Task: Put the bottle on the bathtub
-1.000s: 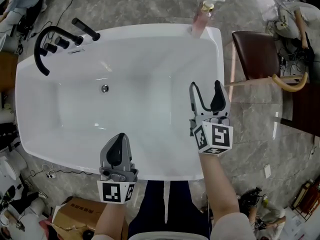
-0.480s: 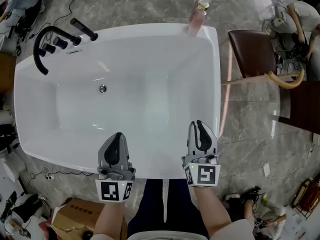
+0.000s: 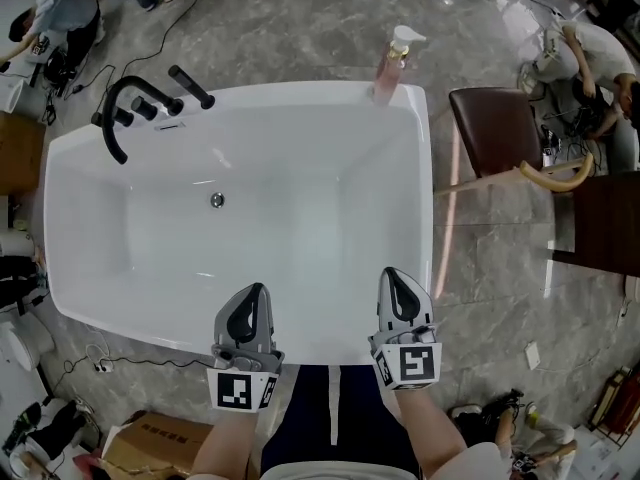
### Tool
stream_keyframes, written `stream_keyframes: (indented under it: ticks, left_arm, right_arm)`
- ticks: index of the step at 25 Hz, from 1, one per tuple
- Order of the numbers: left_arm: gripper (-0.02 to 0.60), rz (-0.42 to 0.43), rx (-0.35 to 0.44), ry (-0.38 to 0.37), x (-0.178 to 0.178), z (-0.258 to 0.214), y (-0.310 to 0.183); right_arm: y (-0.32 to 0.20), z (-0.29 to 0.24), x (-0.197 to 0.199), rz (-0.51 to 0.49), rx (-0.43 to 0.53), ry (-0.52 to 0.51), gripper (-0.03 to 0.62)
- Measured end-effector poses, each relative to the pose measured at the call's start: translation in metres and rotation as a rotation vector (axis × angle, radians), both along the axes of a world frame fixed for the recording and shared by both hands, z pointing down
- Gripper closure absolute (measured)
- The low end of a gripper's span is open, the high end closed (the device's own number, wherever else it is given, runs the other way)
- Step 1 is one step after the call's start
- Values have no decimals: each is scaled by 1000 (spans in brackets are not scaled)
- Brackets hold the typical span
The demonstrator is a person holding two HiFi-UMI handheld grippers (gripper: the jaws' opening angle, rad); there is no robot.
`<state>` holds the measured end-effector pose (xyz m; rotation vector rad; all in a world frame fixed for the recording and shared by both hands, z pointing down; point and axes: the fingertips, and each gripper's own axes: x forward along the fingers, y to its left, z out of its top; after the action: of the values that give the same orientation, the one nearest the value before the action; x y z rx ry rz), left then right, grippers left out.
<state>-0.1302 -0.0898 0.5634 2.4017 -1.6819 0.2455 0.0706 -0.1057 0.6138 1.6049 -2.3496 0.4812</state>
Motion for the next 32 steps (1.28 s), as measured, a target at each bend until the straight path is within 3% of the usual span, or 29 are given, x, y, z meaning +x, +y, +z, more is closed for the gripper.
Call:
stream_keyframes:
  ticks: [8,18,25,32]
  left_arm:
    - [572,-10,89,42,2,-94,11]
    - [572,18,190,81,-14,-207,47]
    - [572,15,163,83,-38,-241,89]
    - [572,58,214,75,-40,-275,117]
  right_arm:
    - [22,-97,-6,-41,24,-22,586]
    - [73,-205,-43,-119,66,-36,586]
    - [104,-262,-41,-96,101,-36,586]
    - [124,-298,-49,-91,138,-57,586]
